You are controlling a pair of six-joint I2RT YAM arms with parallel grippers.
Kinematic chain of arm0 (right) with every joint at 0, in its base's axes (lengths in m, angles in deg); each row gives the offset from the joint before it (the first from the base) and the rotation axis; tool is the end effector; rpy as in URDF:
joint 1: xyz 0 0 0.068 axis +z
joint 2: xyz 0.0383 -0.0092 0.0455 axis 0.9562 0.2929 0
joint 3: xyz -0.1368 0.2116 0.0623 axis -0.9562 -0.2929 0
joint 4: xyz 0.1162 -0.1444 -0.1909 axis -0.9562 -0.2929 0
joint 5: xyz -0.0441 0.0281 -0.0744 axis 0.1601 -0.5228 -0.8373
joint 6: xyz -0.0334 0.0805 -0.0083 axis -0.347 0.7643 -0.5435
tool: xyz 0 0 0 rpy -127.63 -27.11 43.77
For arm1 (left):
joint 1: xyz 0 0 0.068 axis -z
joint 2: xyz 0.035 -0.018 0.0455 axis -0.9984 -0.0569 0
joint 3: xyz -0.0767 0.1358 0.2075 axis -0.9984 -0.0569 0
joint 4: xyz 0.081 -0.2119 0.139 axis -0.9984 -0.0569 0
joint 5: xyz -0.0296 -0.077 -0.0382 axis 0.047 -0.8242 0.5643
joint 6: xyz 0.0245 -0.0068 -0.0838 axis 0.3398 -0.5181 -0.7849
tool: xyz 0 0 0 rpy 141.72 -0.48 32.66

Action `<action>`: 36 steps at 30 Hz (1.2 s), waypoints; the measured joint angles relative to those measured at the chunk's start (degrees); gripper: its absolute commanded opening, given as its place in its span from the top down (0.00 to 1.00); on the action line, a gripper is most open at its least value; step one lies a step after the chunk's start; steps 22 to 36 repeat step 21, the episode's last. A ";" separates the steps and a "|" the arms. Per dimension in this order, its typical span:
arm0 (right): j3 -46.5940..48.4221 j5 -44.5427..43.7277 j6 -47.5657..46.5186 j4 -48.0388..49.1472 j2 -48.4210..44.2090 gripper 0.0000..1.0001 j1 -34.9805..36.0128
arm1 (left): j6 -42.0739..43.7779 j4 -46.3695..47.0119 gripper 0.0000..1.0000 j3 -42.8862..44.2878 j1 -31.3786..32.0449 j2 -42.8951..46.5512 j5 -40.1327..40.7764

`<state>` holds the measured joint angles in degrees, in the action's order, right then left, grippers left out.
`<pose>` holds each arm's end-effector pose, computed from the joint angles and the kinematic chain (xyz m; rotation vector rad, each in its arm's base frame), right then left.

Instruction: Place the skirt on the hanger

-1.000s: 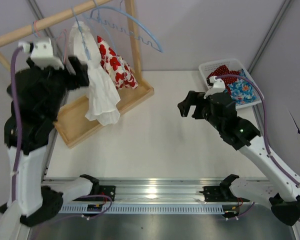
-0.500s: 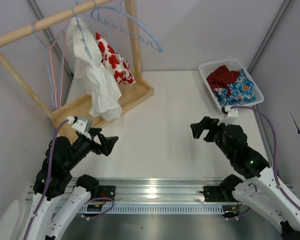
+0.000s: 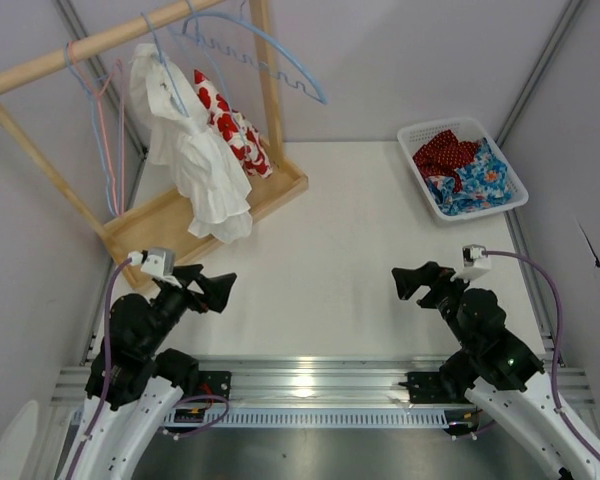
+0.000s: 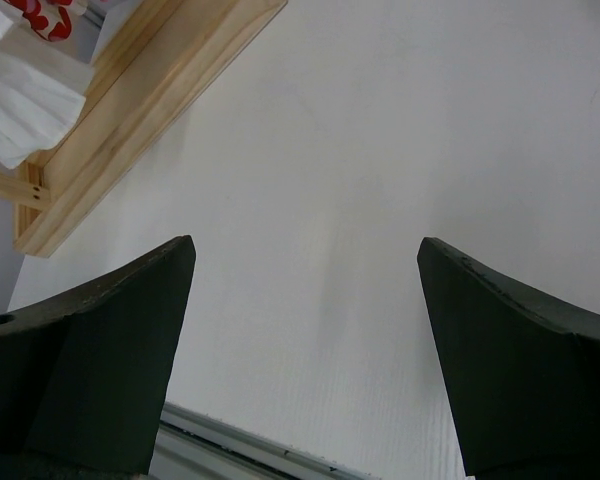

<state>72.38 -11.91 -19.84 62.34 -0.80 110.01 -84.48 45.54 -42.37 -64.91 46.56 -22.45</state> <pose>0.1376 0.0736 0.2529 0.1738 1.7910 0.6092 0.1176 -0.0535 0.2934 0.1149 1.7041 -0.5872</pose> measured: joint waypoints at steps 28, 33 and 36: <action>0.07 -0.52 -1.29 2.16 3.48 0.00 0.02 | -0.09 0.74 0.01 0.00 0.02 -4.83 1.51; 0.07 -0.52 -1.29 2.16 3.48 0.00 0.02 | -0.09 0.74 0.01 0.00 0.02 -4.83 1.51; 0.07 -0.52 -1.29 2.16 3.48 0.00 0.02 | -0.09 0.74 0.01 0.00 0.02 -4.83 1.51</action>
